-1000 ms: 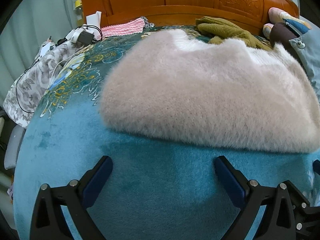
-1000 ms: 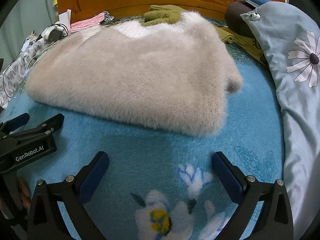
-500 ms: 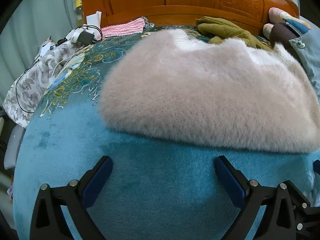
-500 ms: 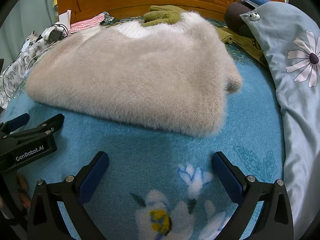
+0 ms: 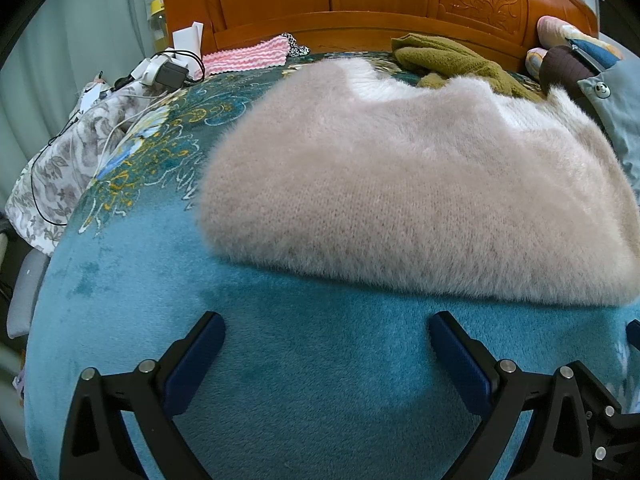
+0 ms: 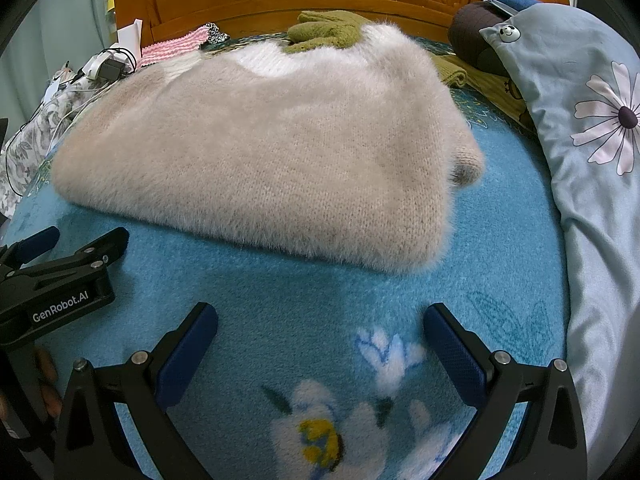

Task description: Fold clothes

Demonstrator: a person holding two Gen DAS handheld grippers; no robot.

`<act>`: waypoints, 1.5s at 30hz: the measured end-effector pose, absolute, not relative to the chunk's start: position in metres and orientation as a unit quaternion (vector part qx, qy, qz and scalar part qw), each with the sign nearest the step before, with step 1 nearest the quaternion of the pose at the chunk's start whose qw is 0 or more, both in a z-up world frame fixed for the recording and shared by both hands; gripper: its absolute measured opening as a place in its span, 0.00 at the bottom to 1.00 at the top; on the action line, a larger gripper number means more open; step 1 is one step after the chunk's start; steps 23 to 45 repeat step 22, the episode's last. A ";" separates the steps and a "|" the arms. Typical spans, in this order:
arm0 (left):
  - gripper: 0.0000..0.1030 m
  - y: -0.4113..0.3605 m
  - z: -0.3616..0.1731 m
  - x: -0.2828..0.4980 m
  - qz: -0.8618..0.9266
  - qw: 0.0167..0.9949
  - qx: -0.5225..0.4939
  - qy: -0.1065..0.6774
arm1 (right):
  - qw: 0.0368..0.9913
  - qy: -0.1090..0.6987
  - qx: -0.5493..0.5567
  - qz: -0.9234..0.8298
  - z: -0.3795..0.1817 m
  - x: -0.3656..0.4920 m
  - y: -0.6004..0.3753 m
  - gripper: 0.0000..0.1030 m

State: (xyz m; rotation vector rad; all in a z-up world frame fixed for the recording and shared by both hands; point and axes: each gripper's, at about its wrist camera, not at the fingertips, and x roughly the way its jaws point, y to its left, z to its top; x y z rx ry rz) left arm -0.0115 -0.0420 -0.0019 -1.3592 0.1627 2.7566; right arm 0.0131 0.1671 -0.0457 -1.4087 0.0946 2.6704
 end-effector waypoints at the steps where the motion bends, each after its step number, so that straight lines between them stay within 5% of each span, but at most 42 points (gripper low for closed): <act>1: 1.00 -0.042 -0.002 -0.012 0.895 0.032 -0.441 0.053 | 0.060 0.031 -0.466 0.882 -0.046 0.013 0.168 1.00; 45: 1.00 -0.041 -0.002 -0.011 0.896 0.030 -0.440 0.056 | 0.060 0.031 -0.466 0.882 -0.046 0.013 0.167 1.00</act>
